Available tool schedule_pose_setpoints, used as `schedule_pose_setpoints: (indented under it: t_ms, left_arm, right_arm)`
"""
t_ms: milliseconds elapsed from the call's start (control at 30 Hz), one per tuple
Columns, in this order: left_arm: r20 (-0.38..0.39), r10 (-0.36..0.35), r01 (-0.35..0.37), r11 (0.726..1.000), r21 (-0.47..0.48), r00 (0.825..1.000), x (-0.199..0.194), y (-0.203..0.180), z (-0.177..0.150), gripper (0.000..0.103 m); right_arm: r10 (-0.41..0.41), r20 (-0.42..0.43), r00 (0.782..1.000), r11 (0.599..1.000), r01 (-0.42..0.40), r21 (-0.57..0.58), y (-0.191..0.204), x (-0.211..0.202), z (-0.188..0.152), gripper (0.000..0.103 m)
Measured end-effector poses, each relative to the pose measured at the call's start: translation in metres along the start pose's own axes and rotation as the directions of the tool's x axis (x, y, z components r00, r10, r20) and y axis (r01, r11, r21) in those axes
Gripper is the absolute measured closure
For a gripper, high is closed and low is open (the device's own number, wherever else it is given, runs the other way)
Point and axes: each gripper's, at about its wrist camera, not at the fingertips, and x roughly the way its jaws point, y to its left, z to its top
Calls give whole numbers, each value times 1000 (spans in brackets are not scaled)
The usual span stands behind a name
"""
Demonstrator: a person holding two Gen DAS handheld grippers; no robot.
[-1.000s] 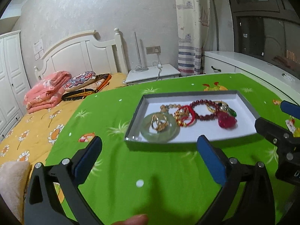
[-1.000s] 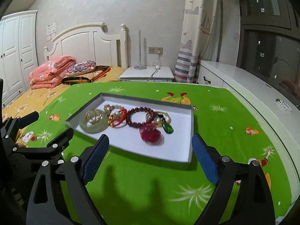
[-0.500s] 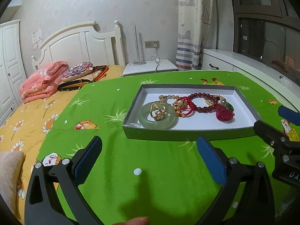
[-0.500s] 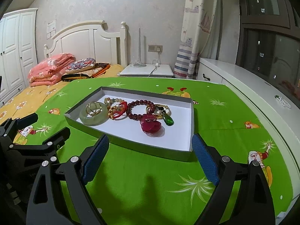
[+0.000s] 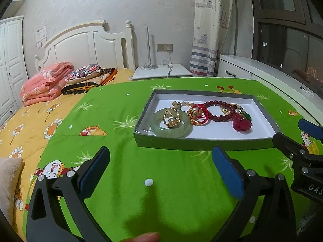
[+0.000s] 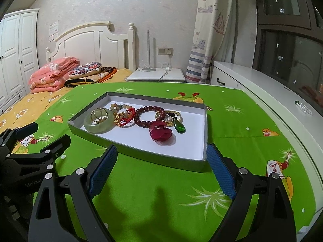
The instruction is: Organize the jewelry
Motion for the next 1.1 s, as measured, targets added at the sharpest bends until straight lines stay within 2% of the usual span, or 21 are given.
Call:
schedule_pose_setpoints:
  t_ms: [1100]
  left_arm:
    - [-10,-5,5,1000,-8,1000,0,2,-6,5]
  right_arm:
    - [8,-7,1000,1000,-8,-4,6,0,-3,19]
